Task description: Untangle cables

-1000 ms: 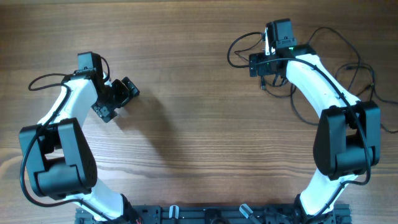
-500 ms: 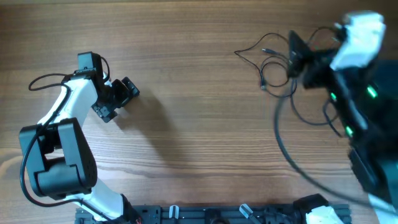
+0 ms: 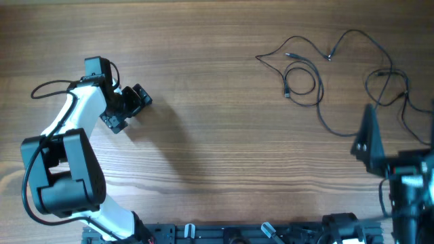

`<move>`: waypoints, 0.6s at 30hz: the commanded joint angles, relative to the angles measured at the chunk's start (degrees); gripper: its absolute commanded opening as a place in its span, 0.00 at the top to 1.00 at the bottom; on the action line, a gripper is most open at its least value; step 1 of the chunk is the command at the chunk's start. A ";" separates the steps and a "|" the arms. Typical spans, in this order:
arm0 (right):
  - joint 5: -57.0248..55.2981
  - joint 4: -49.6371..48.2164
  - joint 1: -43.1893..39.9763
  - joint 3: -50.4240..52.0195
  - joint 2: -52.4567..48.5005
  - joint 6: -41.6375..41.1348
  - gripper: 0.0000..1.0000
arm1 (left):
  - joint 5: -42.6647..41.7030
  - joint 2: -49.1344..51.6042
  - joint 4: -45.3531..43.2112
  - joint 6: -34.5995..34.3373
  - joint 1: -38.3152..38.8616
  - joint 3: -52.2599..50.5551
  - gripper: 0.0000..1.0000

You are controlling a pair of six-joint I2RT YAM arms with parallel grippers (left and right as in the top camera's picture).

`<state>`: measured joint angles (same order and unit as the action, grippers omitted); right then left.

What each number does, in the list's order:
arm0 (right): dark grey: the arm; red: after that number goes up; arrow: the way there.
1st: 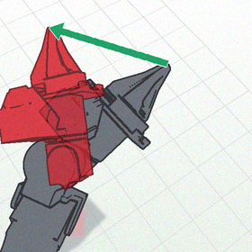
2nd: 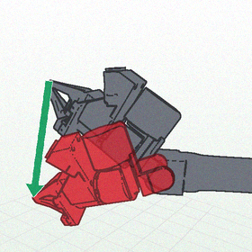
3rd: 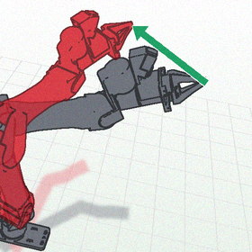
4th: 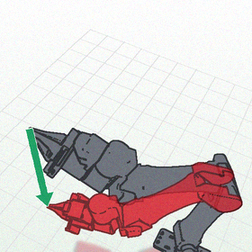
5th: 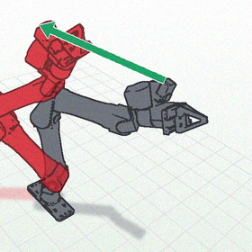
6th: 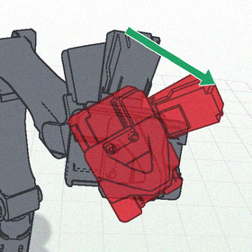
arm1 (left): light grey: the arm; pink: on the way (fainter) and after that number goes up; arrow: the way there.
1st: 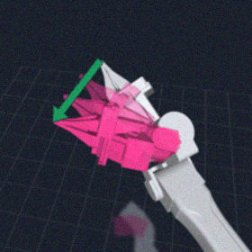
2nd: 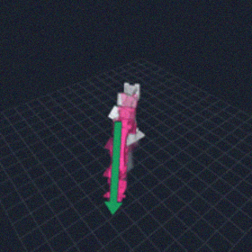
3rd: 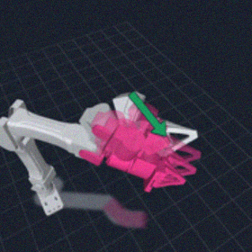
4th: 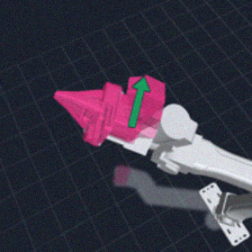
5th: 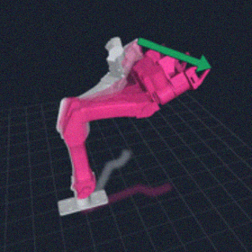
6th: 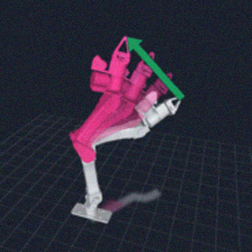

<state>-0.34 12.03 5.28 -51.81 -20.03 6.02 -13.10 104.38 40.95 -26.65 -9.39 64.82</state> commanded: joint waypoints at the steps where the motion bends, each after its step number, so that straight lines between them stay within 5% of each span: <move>1: 10.10 -16.17 -2.45 9.29 6.93 4.46 0.00 | 0.61 0.46 0.00 0.92 0.22 -0.07 0.00; 6: 9.20 -42.23 -2.54 30.42 18.12 4.46 0.00 | 0.63 0.46 -0.02 0.92 0.22 -0.07 0.00; 8: 9.20 -45.48 -2.54 36.13 19.78 4.24 0.00 | 0.63 0.46 0.00 0.92 0.22 -0.07 0.00; 15: 1.64 -46.51 -2.54 51.10 19.80 -7.39 0.01 | 0.61 0.46 0.00 0.92 0.22 -0.07 0.00; 18: -0.09 -34.56 -2.54 51.54 19.82 -7.52 0.00 | 0.63 0.46 0.00 0.92 0.22 -0.07 0.00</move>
<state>1.85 -28.42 3.16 -0.36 -1.02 0.01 -13.10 104.38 40.95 -26.65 -9.37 64.82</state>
